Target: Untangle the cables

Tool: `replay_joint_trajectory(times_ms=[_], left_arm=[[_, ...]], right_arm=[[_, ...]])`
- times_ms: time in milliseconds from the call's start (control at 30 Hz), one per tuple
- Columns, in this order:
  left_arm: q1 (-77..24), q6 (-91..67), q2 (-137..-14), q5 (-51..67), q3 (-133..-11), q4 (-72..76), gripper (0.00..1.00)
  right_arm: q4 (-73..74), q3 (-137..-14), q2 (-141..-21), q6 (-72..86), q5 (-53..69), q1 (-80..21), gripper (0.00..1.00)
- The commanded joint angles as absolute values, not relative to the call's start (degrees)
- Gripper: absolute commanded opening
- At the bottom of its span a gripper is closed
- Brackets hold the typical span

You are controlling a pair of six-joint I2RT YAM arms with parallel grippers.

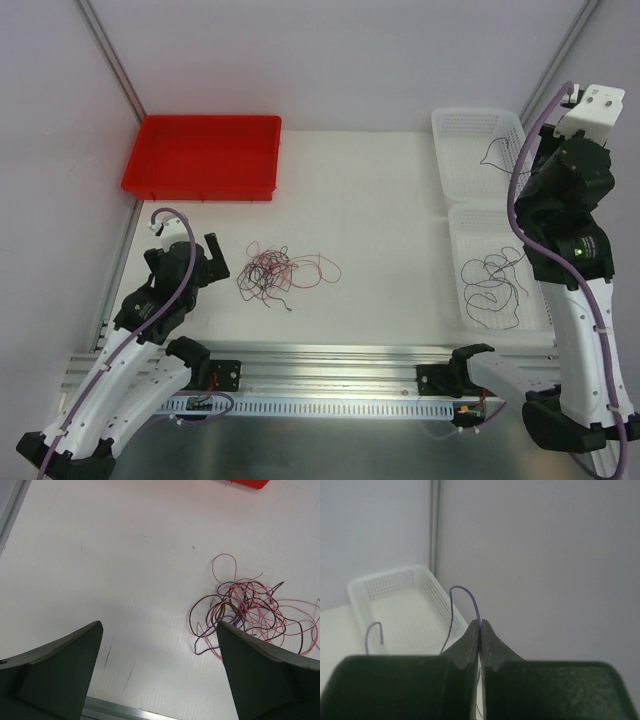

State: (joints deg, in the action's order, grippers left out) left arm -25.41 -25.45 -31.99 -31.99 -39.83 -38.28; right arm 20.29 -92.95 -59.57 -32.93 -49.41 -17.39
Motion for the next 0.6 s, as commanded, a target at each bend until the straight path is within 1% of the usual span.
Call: replay_joint_trajectory(times_ms=[0, 33, 67, 167, 200, 267, 433, 467, 500, 533, 567], left_arm=[[-25.05, -23.64, -32.52, -31.55, -39.99, -36.91, 0.99], [-25.05, -23.64, -32.52, -31.55, -39.9, -36.91, 0.99], [-25.05, -23.73, -32.35, -31.47, -39.82, -36.91, 0.99], [-25.05, -23.73, -32.08, -31.2, -39.73, -36.83, 0.99], [-25.05, -23.73, -31.99, -30.94, -39.73, -36.83, 0.99], [-25.05, -23.73, -32.08, -30.59, -39.73, -36.65, 0.99], [-25.05, -23.12, -33.57, -29.36, -39.81, -36.04, 0.99], [-25.05, -22.94, -33.66, -29.27, -39.81, -35.95, 0.99], [-25.05, -22.94, -33.84, -29.09, -39.9, -35.95, 0.99], [-24.96, -22.85, -33.84, -28.92, -39.9, -35.86, 0.99], [-25.05, -22.76, -33.92, -28.48, -39.82, -35.6, 0.99]], right_arm=[[23.1, -85.71, -57.57, -19.82, -45.1, -9.25, 0.01], [23.55, -83.69, -57.13, -17.25, -44.39, -7.4, 0.01], [23.82, -78.89, -56.26, -15.23, -42.64, -3.73, 0.01], [26.8, -72.79, -54.33, -5.91, -37.82, 3.04, 0.01], [27.59, -69.03, -53.71, -3.37, -36.49, 4.47, 0.01], [29.7, -65.41, -52.04, 2.87, -33.94, 7.54, 0.01], [34.71, -53.91, -47.73, 11.59, -31.73, 10.81, 0.01], [35.33, -52.66, -47.72, 13.52, -31.9, 11.59, 0.02], [35.77, -51.52, -47.81, 14.23, -31.38, 12.21, 0.07], [36.29, -50.37, -48.25, 14.5, -30.68, 12.74, 0.33], [36.73, -49.58, -48.34, 14.76, -30.33, 13.01, 0.47]])
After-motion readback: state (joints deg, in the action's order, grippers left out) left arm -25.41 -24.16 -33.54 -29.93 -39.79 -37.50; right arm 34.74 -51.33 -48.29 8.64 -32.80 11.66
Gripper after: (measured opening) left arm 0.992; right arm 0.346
